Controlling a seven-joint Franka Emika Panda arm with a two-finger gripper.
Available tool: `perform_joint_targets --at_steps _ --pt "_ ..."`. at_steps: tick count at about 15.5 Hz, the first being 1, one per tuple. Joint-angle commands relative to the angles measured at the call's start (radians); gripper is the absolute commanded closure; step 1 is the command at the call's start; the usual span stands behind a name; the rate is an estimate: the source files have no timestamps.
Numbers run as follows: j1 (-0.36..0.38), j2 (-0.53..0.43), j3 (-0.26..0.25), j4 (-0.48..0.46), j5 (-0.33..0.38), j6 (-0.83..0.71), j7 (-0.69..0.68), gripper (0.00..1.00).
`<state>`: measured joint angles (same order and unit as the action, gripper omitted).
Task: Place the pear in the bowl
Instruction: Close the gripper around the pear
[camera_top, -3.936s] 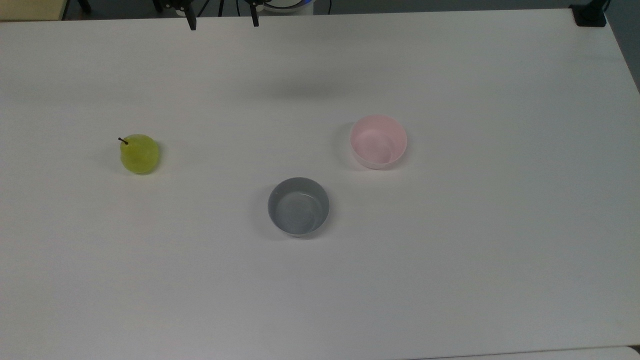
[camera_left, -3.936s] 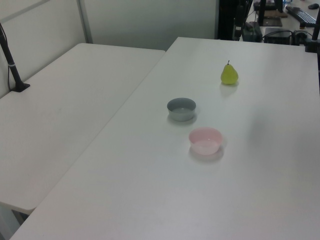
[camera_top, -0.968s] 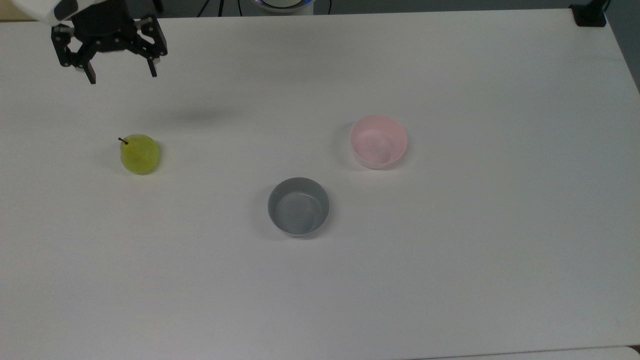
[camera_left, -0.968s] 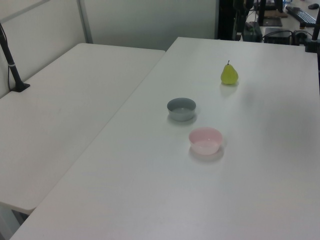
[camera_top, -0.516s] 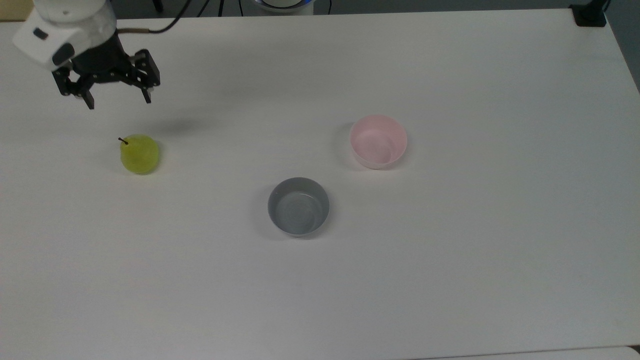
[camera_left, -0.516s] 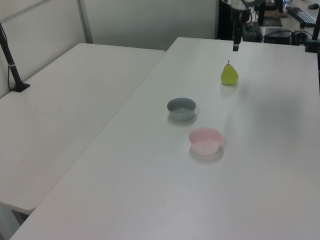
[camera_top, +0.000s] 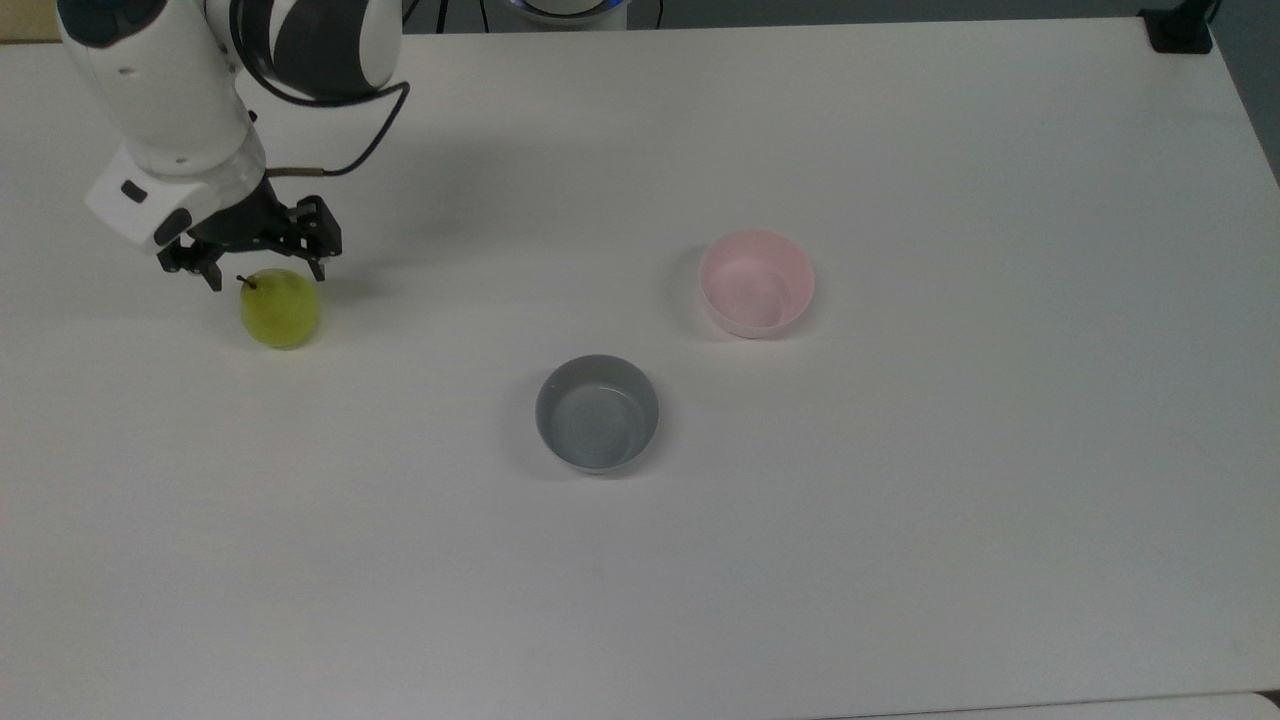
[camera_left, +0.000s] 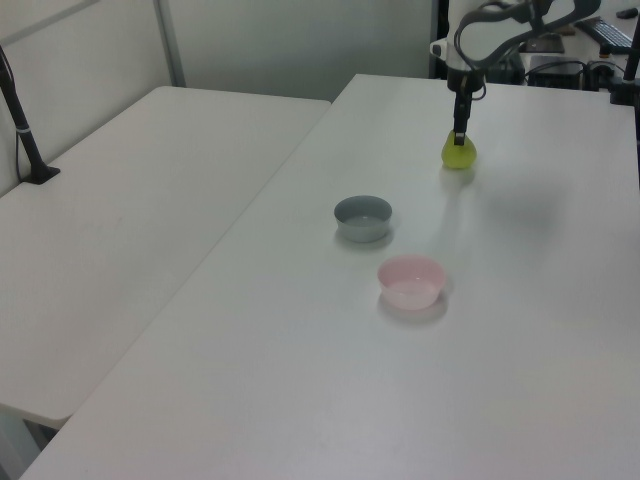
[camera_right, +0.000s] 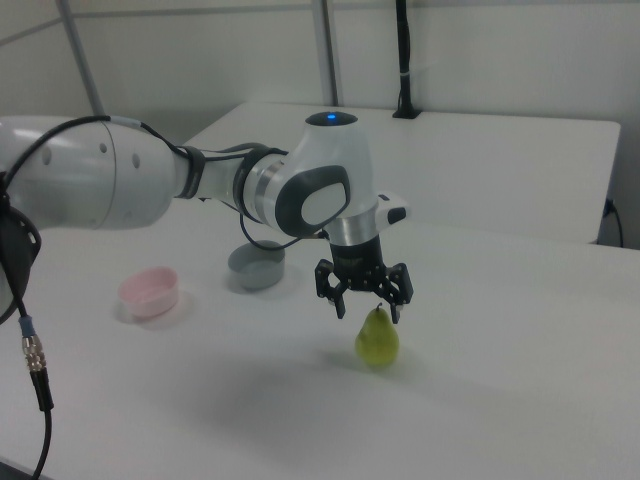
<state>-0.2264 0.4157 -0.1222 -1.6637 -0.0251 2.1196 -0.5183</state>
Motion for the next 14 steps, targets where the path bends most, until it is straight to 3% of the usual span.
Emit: perform_joint_targets --at_steps 1,5,6,8,9,10,14 --pt "0.013 0.023 -0.007 -0.007 0.004 0.029 0.023 0.00" --pt "0.015 0.038 -0.007 -0.008 -0.004 0.033 0.023 0.00" --pt "0.015 0.038 -0.007 -0.008 -0.004 0.033 0.023 0.17" --pt "0.013 0.038 -0.007 -0.007 0.002 0.031 0.023 0.72" --pt "0.013 0.038 -0.007 -0.007 0.004 0.031 0.023 0.93" --pt "0.013 0.037 -0.007 -0.007 0.005 0.029 0.024 1.00" --pt "0.009 0.005 -0.007 -0.004 0.005 0.016 0.029 1.00"
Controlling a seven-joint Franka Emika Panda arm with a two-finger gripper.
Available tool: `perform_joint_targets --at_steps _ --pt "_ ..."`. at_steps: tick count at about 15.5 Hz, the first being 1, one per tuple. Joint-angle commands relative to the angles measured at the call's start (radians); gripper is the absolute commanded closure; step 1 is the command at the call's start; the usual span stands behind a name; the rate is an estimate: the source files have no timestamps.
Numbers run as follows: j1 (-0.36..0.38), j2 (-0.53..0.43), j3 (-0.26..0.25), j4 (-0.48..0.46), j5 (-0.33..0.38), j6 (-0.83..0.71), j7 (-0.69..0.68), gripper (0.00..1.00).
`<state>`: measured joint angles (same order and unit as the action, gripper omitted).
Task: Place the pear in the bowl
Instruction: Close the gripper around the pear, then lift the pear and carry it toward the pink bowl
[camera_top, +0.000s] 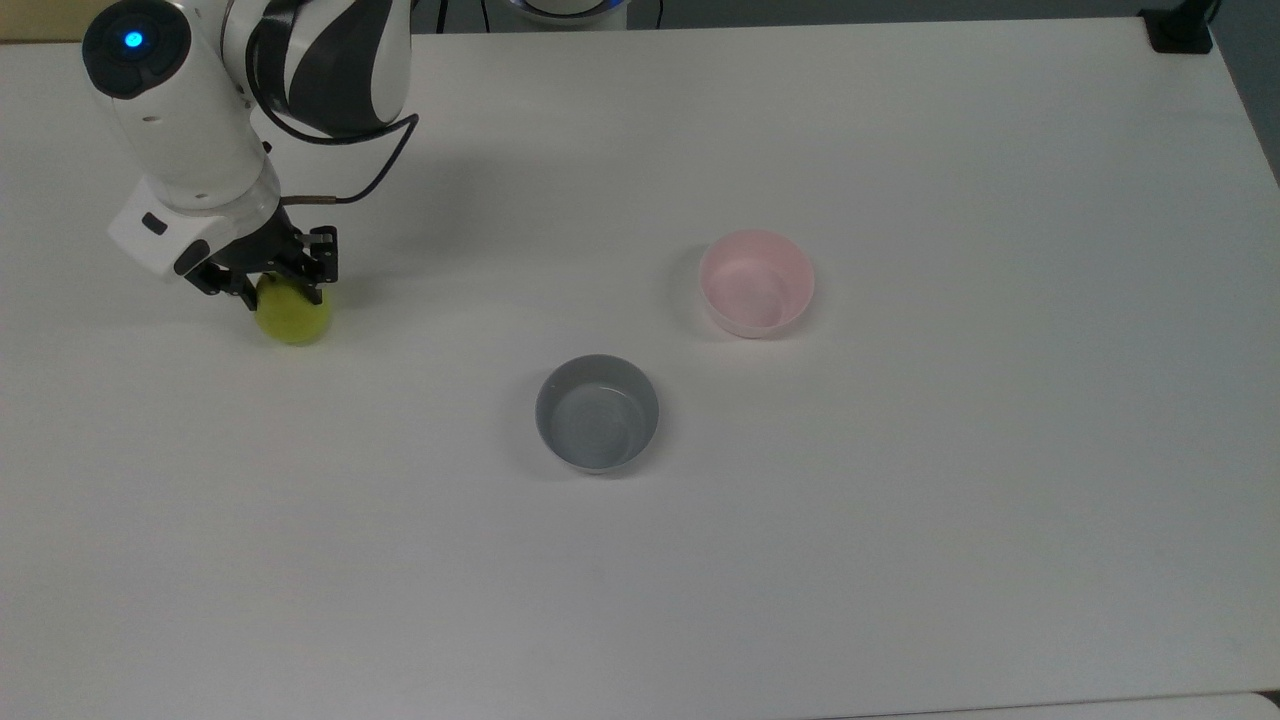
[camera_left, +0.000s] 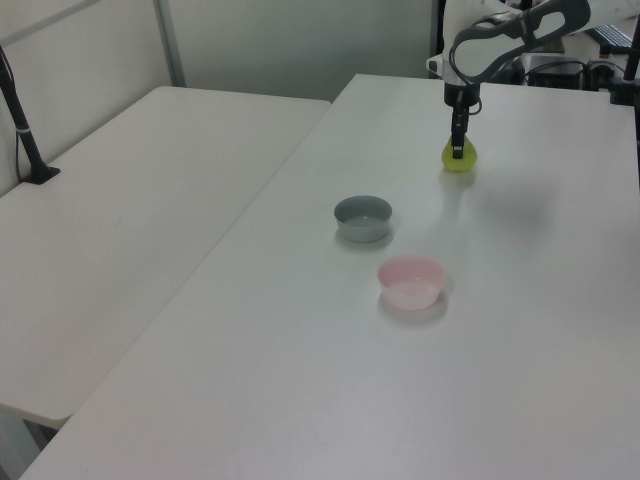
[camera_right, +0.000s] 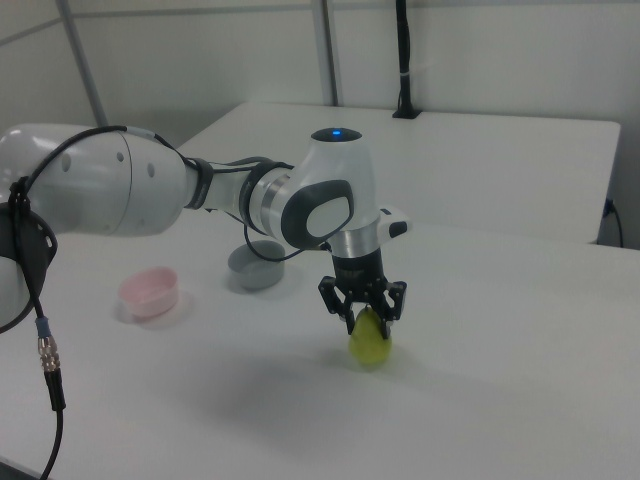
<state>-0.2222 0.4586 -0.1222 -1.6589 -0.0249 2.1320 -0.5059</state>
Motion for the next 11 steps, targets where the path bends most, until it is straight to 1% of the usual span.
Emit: perform_joint_targets --at_steps 1,7,9,11 --pt "0.006 -0.058 -0.007 -0.009 0.005 -0.006 0.017 1.00" --pt "0.015 -0.167 0.009 0.008 0.005 -0.157 0.029 1.00" --pt "0.035 -0.201 0.018 0.033 0.005 -0.223 0.070 1.00" --pt "0.062 -0.238 0.018 0.056 0.005 -0.280 0.078 1.00"
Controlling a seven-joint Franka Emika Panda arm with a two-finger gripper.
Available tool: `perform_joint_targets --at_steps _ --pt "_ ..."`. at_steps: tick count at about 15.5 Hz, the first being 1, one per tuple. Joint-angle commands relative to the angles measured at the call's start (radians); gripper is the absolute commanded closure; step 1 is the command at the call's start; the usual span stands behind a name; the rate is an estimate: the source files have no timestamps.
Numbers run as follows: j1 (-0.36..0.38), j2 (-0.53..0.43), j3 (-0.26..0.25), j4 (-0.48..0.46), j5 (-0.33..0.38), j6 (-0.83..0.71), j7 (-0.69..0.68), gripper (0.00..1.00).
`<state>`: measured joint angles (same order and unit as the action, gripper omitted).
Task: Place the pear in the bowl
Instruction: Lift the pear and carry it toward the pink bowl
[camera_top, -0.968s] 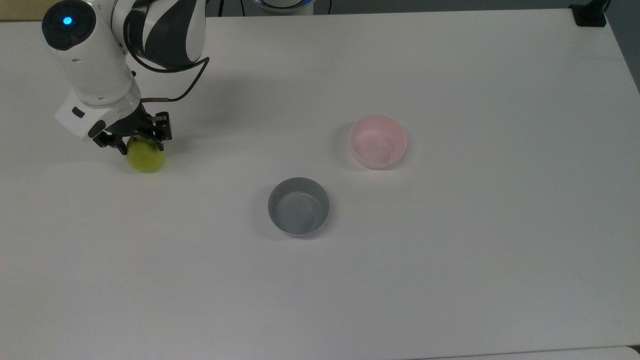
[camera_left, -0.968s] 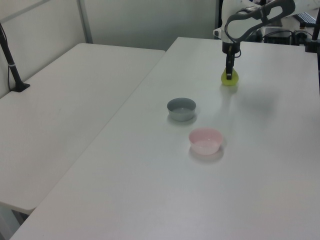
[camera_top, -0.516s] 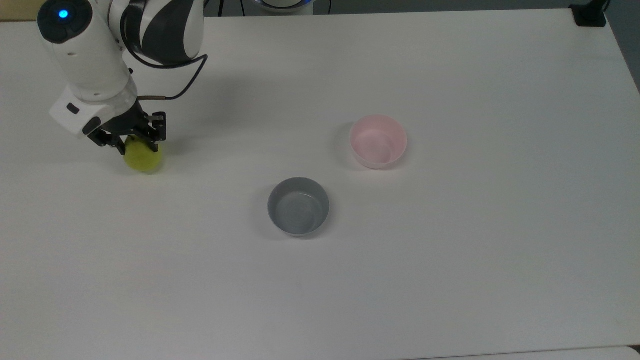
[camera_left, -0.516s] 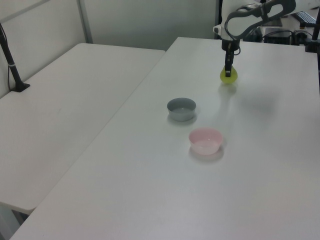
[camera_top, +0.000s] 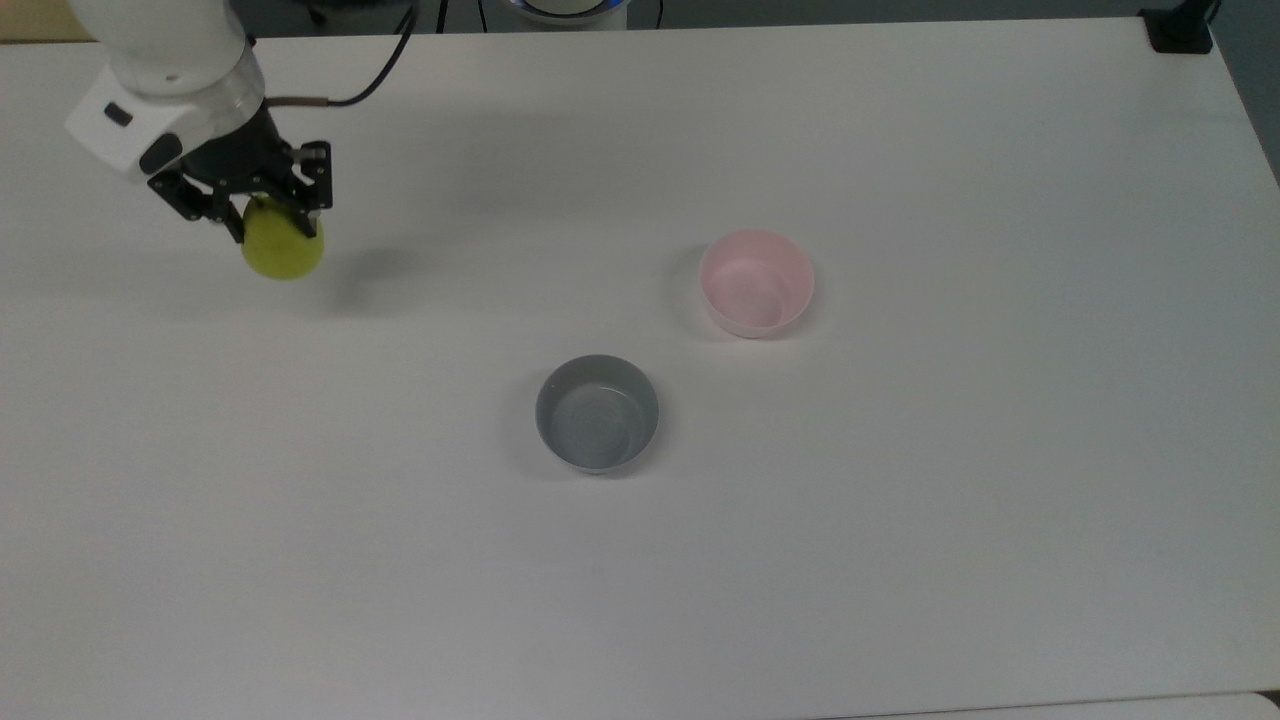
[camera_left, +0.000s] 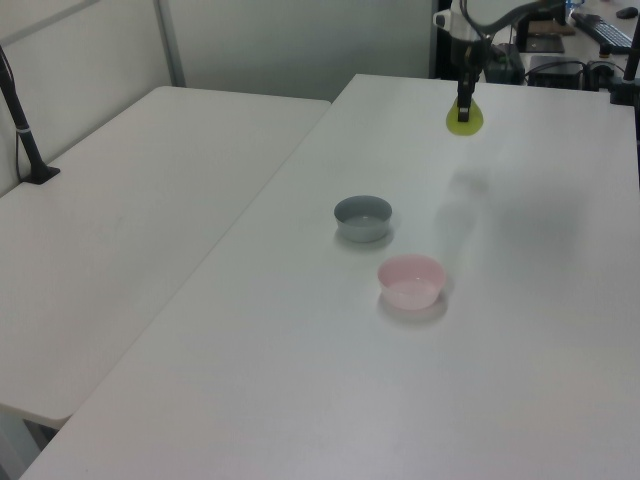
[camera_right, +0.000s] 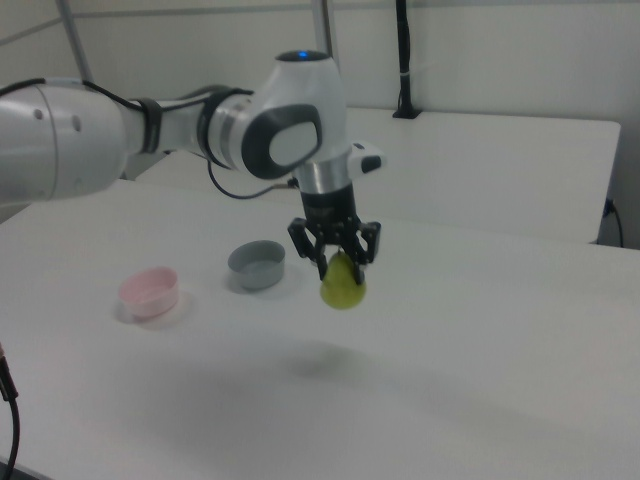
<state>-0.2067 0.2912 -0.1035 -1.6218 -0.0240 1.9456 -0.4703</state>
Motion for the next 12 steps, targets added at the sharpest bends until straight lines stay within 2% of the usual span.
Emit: perform_joint_targets --at_steps 1,3,8,12 --pt "0.061 -0.090 -0.002 0.022 0.006 -0.124 0.042 1.00" --pt "0.066 -0.122 -0.002 0.048 0.010 -0.183 0.059 1.00" --pt "0.096 -0.129 -0.001 0.180 0.058 -0.413 0.100 1.00" --pt "0.135 -0.188 0.005 0.169 0.090 -0.453 0.125 1.00"
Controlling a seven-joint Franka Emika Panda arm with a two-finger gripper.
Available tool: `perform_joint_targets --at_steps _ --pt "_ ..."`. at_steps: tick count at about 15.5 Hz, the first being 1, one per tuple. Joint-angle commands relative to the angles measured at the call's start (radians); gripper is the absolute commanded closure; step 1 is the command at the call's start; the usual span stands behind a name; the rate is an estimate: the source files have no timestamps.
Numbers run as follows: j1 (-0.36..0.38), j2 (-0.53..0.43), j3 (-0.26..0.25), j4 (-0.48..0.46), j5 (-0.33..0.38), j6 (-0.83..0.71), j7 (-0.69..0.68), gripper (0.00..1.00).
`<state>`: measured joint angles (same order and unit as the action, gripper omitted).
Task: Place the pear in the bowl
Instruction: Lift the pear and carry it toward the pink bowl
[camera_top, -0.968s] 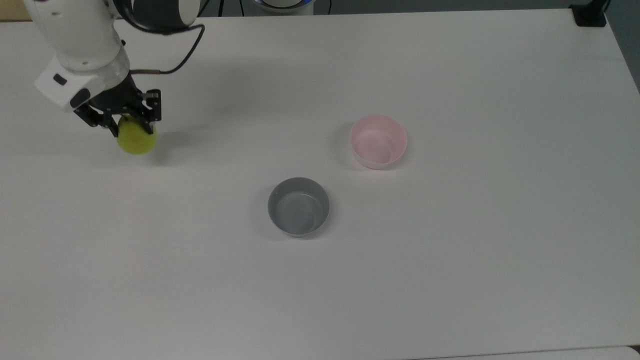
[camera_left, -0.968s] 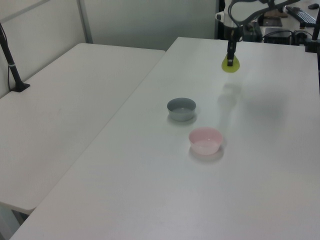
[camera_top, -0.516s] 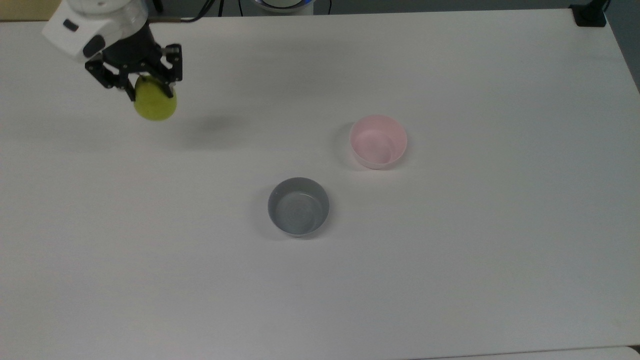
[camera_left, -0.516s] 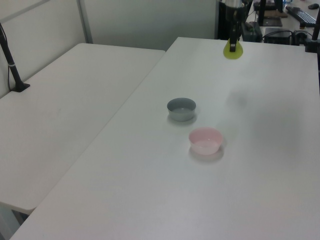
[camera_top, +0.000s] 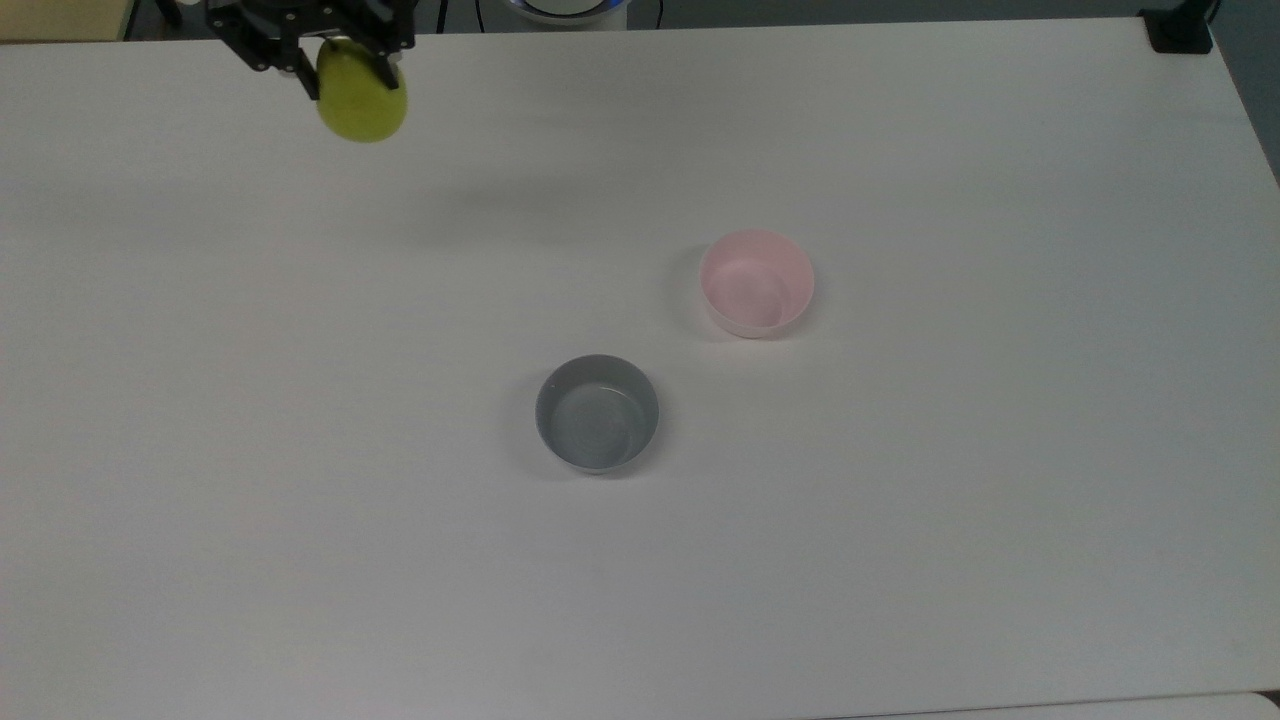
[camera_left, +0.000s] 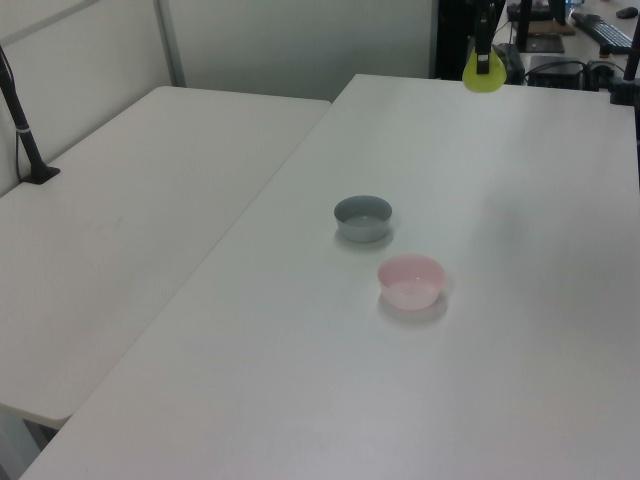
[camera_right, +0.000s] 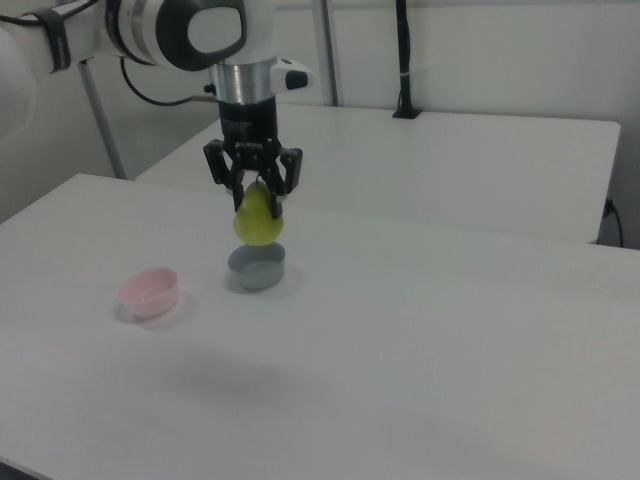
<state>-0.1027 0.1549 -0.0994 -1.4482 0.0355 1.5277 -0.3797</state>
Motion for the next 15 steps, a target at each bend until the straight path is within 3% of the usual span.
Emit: perform_joint_targets --at_steps 1,8,15 --pt "0.034 -0.084 0.023 -0.023 0.038 -0.031 0.036 1.00" --pt "0.173 -0.170 0.012 -0.119 0.066 -0.020 0.130 1.00" --pt "0.291 -0.199 0.010 -0.224 0.081 0.114 0.268 1.00"
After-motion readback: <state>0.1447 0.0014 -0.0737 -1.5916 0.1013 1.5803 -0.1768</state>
